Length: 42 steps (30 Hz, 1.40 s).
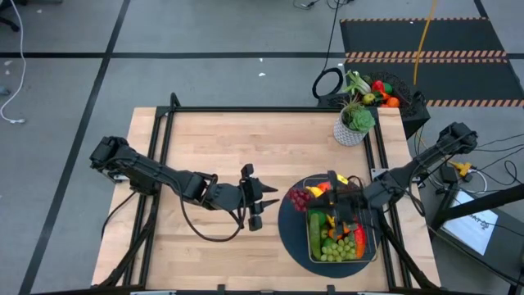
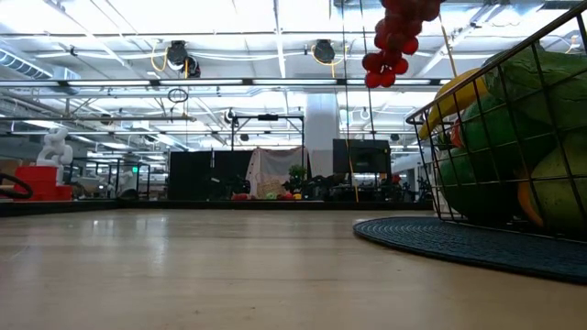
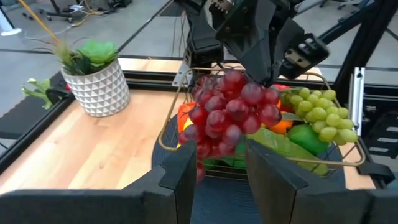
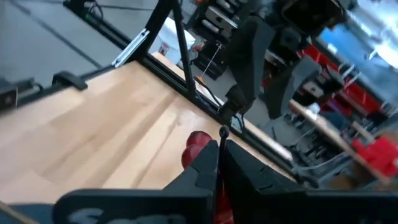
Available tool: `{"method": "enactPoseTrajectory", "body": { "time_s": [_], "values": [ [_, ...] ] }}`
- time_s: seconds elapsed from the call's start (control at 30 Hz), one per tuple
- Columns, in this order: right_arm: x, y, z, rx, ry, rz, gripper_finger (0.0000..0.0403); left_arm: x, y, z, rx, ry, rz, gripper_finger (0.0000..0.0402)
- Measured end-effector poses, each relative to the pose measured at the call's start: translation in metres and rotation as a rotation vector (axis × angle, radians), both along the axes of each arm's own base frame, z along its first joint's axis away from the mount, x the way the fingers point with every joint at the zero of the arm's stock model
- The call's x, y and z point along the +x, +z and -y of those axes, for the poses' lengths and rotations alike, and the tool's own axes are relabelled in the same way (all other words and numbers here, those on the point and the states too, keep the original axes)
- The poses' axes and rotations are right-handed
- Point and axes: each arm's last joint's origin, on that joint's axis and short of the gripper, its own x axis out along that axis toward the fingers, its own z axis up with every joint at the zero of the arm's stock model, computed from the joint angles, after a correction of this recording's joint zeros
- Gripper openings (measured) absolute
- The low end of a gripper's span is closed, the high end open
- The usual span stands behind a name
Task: Build produce basket
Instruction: Put the red grapes into the wire basket
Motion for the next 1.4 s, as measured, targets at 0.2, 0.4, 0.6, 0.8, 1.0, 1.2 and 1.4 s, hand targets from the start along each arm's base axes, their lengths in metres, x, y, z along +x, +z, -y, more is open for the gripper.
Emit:
{"method": "enactPoseTrajectory", "body": {
  "time_s": [0.2, 0.4, 0.6, 0.8, 1.0, 1.2, 1.4],
  "values": [
    [0.0, 0.0, 0.0, -0.154, 0.025, 0.018, 0.0013, 0.0, 0.0, 0.0, -0.004, -0.014, -0.002, 0.0136],
    [0.0, 0.001, 0.002, -0.342, -0.017, 0.037, 0.0013, 0.0, 0.0, 0.0, -0.005, -0.014, -0.002, 0.0136],
    [0.0, 0.001, 0.006, -0.576, -0.116, 0.027, 0.0013, 0.0, 0.0, 0.0, -0.004, -0.014, -0.002, 0.0136],
    [0.001, 0.005, 0.007, -0.722, -0.157, 0.043, 0.0013, 0.0, 0.0, 0.0, 0.002, -0.016, -0.003, 0.0136],
    [0.001, 0.011, 0.008, -0.749, -0.185, 0.084, 0.0013, 0.0, 0.0, 0.0, 0.002, -0.016, -0.003, 0.0136],
    [0.001, 0.011, 0.008, -0.642, -0.201, 0.088, 0.0013, 0.0, 0.0, 0.0, 0.001, -0.015, -0.003, 0.0136],
    [0.001, 0.011, 0.008, -0.46, -0.226, 0.095, 0.0013, 0.0, 0.0, 0.0, 0.001, -0.015, -0.003, 0.0136]
  ]
}}
